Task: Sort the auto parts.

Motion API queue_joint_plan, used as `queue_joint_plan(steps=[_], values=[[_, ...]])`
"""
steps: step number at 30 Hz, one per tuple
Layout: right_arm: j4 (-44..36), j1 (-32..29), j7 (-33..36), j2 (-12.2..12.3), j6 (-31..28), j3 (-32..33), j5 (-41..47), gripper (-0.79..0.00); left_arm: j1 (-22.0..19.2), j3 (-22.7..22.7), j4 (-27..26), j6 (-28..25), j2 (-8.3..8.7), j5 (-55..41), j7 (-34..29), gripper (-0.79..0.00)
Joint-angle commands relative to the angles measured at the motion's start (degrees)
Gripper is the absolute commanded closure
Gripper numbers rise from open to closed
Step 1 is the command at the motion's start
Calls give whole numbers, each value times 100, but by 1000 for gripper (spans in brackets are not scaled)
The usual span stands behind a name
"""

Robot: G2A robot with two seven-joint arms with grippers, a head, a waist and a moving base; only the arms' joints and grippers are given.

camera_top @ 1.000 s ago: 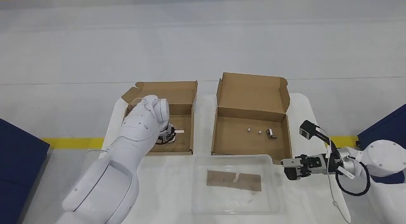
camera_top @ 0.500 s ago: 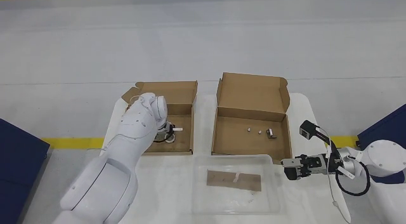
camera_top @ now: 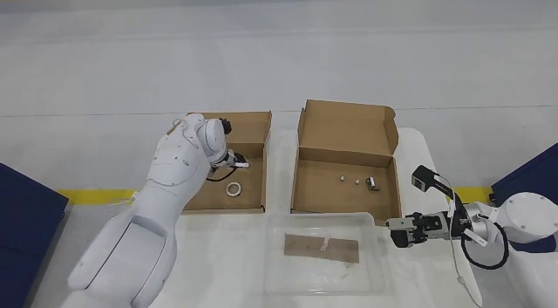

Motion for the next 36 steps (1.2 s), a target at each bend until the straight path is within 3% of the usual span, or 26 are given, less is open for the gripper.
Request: queue_joint_plan(steps=[1, 6, 20, 23, 28, 32, 36], values=[[0, 0, 0, 0, 0, 0, 0, -785, 154, -101, -425, -132, 113, -9, -105, -785], [0, 0, 0, 0, 0, 0, 0, -785, 687, -377, -1699, -392, 419, 134, -621, -785], [0, 0, 0, 0, 0, 0, 0, -785, 687, -377, -1699, -392, 419, 134, -621, -785], [0, 0, 0, 0, 0, 0, 0, -785, 846, -523, -1821, -581, 455, -118, -421, -785], [0, 0, 0, 0, 0, 0, 0, -785, 1374, -1178, -2474, -1415, 674, -907, -166, -785], [0, 0, 0, 0, 0, 0, 0, -785, 2130, -1779, -3490, -2030, 876, -1715, -350, -785], [0, 0, 0, 0, 0, 0, 0, -785, 2929, -2242, -4611, -2299, 1047, -2387, -809, -785]])
